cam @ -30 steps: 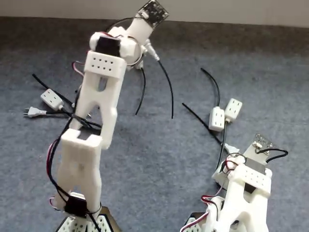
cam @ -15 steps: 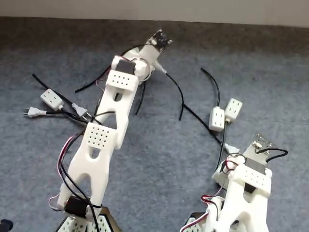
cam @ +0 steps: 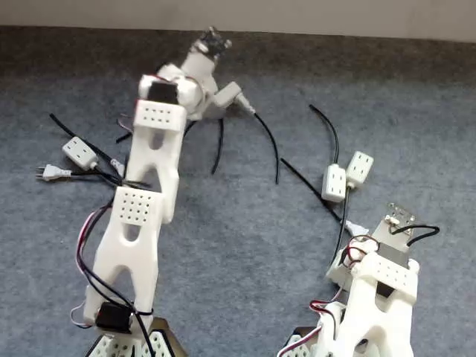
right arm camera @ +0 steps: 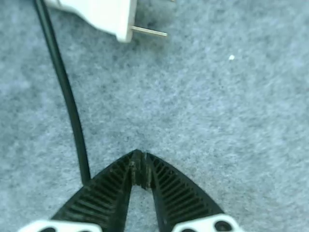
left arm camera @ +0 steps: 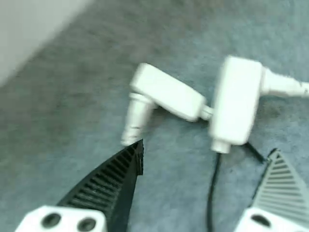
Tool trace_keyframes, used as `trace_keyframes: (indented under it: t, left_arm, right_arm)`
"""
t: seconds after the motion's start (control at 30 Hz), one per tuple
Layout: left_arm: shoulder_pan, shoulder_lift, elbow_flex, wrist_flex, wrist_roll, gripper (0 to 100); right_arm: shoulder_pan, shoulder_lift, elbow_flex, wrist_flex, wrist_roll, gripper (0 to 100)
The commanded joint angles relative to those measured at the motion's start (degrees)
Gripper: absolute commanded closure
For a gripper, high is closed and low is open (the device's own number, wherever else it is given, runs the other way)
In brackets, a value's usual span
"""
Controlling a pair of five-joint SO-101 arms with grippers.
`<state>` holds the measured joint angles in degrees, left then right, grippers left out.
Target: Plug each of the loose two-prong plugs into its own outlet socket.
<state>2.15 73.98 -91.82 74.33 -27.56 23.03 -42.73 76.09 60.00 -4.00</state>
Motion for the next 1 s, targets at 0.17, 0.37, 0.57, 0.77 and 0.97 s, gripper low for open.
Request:
trace_keyframes:
  t: [0.17,0.37,0.57,0.77,0.97]
  left_arm:
    - [-12.2,-21.6,-2.9,22.1,11.4,62]
    - [-24.2,-22.4,0.4,27.7,30.3,62]
    - [-32.8,-22.5,12.8,27.7,39.7,62]
    - [-36.4,-22.1,25.4,27.7,48.0,62]
    - [-34.4,-22.0,34.2,27.3,52.4,62]
  right_arm:
    - [-3.0,0.7,0.5,-1.6,1.1,98.5]
    - [-5.5,0.7,0.6,-0.7,9.2,98.5]
    - [-6.1,0.7,0.5,1.4,18.3,98.5]
    - [-6.1,0.7,0.5,1.4,18.5,98.5]
    - [-6.1,0.7,0.5,1.4,18.5,98.5]
